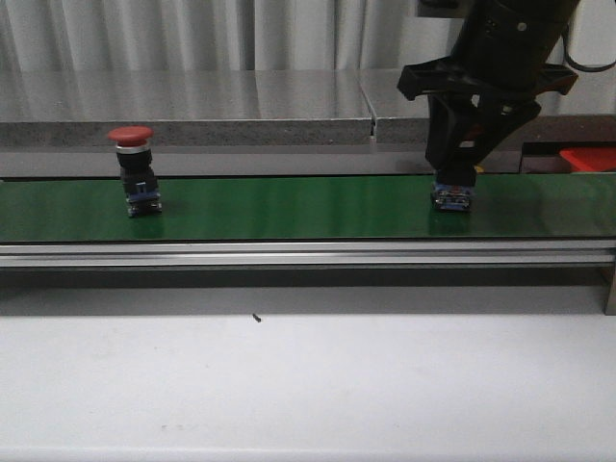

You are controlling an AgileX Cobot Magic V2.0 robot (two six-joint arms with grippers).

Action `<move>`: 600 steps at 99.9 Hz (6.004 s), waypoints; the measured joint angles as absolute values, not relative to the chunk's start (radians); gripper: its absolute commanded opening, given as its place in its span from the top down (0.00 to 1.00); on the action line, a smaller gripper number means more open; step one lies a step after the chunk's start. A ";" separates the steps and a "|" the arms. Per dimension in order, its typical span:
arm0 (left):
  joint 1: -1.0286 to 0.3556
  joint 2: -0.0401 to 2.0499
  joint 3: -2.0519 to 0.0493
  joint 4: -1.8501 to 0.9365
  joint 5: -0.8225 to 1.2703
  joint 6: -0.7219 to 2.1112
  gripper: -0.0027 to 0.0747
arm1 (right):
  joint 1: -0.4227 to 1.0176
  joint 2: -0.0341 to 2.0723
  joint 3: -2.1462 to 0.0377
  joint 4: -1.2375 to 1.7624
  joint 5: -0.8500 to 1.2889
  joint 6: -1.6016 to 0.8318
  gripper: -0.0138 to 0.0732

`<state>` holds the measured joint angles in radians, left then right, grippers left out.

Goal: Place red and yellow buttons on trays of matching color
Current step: 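Grasp the first red button off the belt with the right gripper, then lower the red button into the red tray and open the right gripper, then grasp the second red button on the belt with the right gripper, then drop the second red button into the red tray with the right gripper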

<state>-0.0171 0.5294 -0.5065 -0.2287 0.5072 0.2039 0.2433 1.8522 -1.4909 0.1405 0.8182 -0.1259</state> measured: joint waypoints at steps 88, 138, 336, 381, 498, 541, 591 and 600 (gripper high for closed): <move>-0.017 0.529 -0.506 -0.229 0.507 0.204 0.99 | -0.385 1.908 -1.671 0.114 0.819 -0.128 0.71; -0.017 0.529 -0.506 -0.229 0.507 0.204 0.99 | -0.346 2.078 -1.671 0.124 0.732 -0.128 0.71; -0.017 0.529 -0.506 -0.229 0.507 0.204 0.99 | 0.266 1.618 -1.363 0.201 0.915 -0.308 0.19; -0.017 0.529 -0.506 -0.229 0.507 0.204 0.99 | 0.358 1.842 -1.585 0.202 0.900 -0.268 0.19; -0.017 0.529 -0.506 -0.229 0.507 0.204 0.99 | 0.294 1.915 -1.637 0.200 0.909 -0.255 0.57; -0.017 0.529 -0.506 -0.229 0.507 0.204 0.99 | -0.234 1.742 -1.648 0.196 0.974 -0.255 0.57; -0.017 0.529 -0.506 -0.229 0.507 0.204 0.99 | -0.519 1.900 -1.648 0.252 0.862 -0.255 0.57; -0.017 0.529 -0.506 -0.229 0.507 0.204 0.99 | -0.519 1.954 -1.652 0.267 0.835 -0.255 0.57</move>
